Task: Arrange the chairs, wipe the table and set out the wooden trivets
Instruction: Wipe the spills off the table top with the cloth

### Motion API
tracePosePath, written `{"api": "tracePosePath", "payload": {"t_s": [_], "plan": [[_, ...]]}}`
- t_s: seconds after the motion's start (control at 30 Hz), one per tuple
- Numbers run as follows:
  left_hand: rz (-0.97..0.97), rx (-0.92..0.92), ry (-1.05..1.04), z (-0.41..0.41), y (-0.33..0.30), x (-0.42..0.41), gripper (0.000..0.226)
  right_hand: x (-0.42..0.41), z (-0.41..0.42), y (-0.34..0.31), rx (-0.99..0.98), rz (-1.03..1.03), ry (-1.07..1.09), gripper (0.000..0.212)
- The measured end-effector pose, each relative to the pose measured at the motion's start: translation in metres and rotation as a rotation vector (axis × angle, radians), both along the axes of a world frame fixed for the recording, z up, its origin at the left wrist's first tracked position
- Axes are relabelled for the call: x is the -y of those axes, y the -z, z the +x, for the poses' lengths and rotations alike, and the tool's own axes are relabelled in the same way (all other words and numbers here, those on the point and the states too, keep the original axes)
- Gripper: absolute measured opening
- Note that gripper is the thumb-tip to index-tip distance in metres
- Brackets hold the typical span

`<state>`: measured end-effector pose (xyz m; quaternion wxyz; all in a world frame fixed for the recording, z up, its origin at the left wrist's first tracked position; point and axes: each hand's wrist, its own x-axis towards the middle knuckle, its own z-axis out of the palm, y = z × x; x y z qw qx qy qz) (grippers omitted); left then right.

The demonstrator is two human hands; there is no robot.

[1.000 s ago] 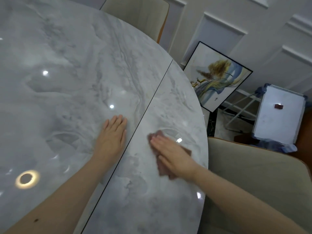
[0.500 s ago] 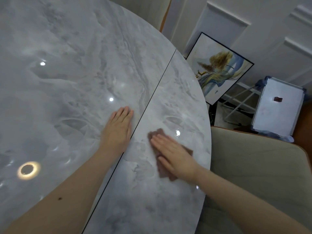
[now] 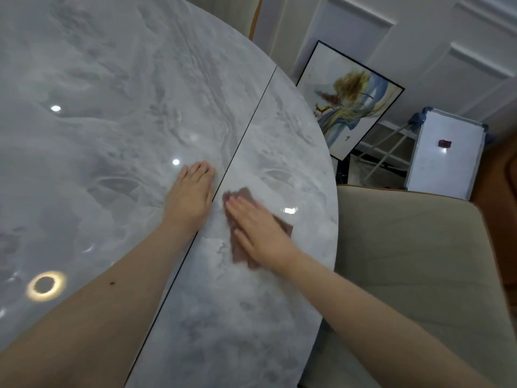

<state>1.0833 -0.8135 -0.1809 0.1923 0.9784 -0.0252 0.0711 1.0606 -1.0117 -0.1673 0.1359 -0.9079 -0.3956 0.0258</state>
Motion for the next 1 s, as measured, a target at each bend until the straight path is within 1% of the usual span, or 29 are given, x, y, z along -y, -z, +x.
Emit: {"api": "tracePosePath", "payload": {"t_s": [0.07,0.1,0.13,0.17,0.23,0.3,0.37,0.43,0.5,0.57,0.63,0.7,0.77,0.83,0.87,0.9,0.97,1.0], "plan": [[0.035,0.029,0.014,-0.011,-0.002,0.004,0.050,0.023,-0.038,-0.006,-0.053,-0.055,-0.124,0.053],[0.032,0.037,0.007,-0.020,-0.003,0.006,0.048,0.041,-0.042,-0.009,-0.079,-0.069,-0.148,0.054],[0.023,0.029,-0.003,-0.032,-0.004,0.007,0.048,0.058,-0.040,-0.012,-0.089,-0.074,-0.123,0.055],[0.014,0.019,-0.020,-0.045,-0.004,0.007,0.049,0.073,-0.033,-0.013,-0.094,-0.071,-0.041,0.056],[0.008,0.021,-0.045,-0.070,-0.002,0.005,0.051,0.087,-0.008,-0.014,-0.074,-0.032,0.210,0.059],[0.011,0.006,-0.039,-0.089,0.001,0.000,0.054,0.077,0.015,-0.012,-0.039,-0.012,0.420,0.058],[0.012,0.005,-0.036,-0.097,0.003,-0.002,0.055,0.051,0.023,-0.009,-0.012,-0.037,0.527,0.056],[0.034,0.032,-0.036,-0.099,0.004,-0.001,0.052,0.023,0.016,-0.005,0.014,-0.022,0.483,0.056],[0.085,0.038,-0.023,-0.101,0.004,0.000,0.050,0.002,-0.008,-0.001,0.005,-0.002,0.356,0.057],[0.148,0.004,-0.015,-0.103,0.005,0.000,0.050,-0.006,-0.041,0.001,-0.004,0.049,0.235,0.054],[0.203,-0.027,-0.014,-0.102,0.003,0.000,0.055,-0.001,-0.080,0.000,-0.061,0.098,0.141,0.048],[0.244,-0.071,-0.013,-0.103,-0.003,0.003,0.060,0.018,-0.118,-0.002,-0.086,0.099,0.054,0.046],[0.263,-0.147,-0.036,-0.104,-0.011,0.008,0.056,0.043,-0.147,-0.003,-0.157,0.103,0.035,0.046],[0.277,-0.170,-0.048,-0.111,-0.017,0.011,0.055,0.068,-0.157,-0.008,-0.209,0.124,0.102,0.049],[0.286,-0.151,-0.042,-0.117,-0.023,0.012,0.057,0.078,-0.157,-0.009,-0.245,0.168,0.164,0.047],[0.292,-0.142,-0.026,-0.121,-0.026,0.015,0.058,0.086,-0.154,-0.013,-0.251,0.191,0.248,0.045],[0.318,-0.177,0.019,-0.131,-0.037,0.019,0.059,0.091,-0.149,-0.031,-0.253,0.210,0.462,0.042],[0.318,-0.204,0.034,-0.138,-0.043,0.021,0.061,0.090,-0.146,-0.040,-0.272,0.255,0.552,0.039]]}}
